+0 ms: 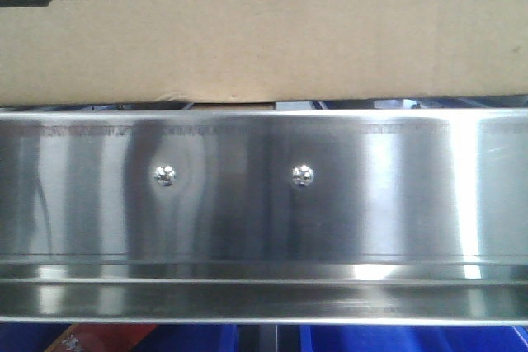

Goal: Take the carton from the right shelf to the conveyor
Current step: 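Hold the carton with both grippers and pull it off the shelf, then lift the held carton clear of the shelf edge with both grippers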

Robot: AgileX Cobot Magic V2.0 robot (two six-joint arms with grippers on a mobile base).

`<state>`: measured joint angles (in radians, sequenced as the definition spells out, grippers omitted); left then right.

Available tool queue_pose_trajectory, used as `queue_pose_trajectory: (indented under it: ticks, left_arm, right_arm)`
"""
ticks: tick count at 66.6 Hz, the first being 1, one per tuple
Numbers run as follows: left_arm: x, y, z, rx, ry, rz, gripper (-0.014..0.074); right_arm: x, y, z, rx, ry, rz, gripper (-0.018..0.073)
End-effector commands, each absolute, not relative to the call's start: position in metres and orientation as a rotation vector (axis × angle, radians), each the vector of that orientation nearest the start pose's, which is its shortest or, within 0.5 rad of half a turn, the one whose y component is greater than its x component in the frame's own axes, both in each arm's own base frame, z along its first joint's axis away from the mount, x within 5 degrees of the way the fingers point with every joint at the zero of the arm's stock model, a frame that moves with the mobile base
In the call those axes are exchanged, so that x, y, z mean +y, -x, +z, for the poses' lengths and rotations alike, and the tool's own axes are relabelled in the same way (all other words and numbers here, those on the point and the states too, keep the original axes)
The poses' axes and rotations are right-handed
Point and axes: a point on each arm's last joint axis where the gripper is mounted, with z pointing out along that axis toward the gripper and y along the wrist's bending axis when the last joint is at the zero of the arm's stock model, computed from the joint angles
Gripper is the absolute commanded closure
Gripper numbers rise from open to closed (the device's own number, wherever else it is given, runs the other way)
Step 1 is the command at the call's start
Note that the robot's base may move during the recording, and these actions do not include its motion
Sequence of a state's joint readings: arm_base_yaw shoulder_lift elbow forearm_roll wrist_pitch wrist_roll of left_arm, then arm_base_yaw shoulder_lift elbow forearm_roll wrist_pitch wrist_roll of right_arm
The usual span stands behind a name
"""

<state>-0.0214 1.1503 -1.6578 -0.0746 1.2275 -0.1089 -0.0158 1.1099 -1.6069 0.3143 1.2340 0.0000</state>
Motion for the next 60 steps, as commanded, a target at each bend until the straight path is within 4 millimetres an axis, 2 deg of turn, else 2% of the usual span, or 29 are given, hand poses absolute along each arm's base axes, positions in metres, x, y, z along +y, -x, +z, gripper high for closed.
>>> queue_pose_trajectory:
  ticks: [1,2,4,9,25,36,51,60]
  left_arm:
    - [-0.010,-0.189,0.502,2.200,0.082,-0.153,0.0615]
    - [-0.010,-0.189,0.502,2.200,0.079,-0.156,0.0638]
    - [-0.010,-0.189,0.502,2.200,0.072,-0.155,0.0623]
    - [-0.012,-0.189,0.502,2.200,0.068,-0.170,0.0599]
    - [-0.013,-0.188,0.503,2.195,0.064,-0.199,0.0612]
    - [-0.013,-0.181,0.508,2.157,0.063,-0.201,0.0612]
    - [-0.016,-0.160,0.527,2.054,0.049,-0.242,0.0613]
    - [-0.015,-0.150,0.540,2.010,0.043,-0.242,0.0613]
  right_arm:
    - [0.022,-0.176,0.499,2.183,0.026,0.350,0.0588]
    - [0.022,-0.176,0.499,2.183,0.026,0.350,0.0601]
    - [0.022,-0.176,0.499,2.183,0.026,0.350,0.0657]
    - [0.022,-0.176,0.499,2.183,0.026,0.350,0.0626]
    - [0.022,-0.175,0.500,2.181,0.026,0.353,0.0628]
    - [0.022,-0.170,0.512,2.135,0.035,0.348,0.0630]
    - [0.022,-0.162,0.522,2.093,0.042,0.343,0.0630]
    - [0.023,-0.148,0.528,2.059,0.048,0.340,0.0630]
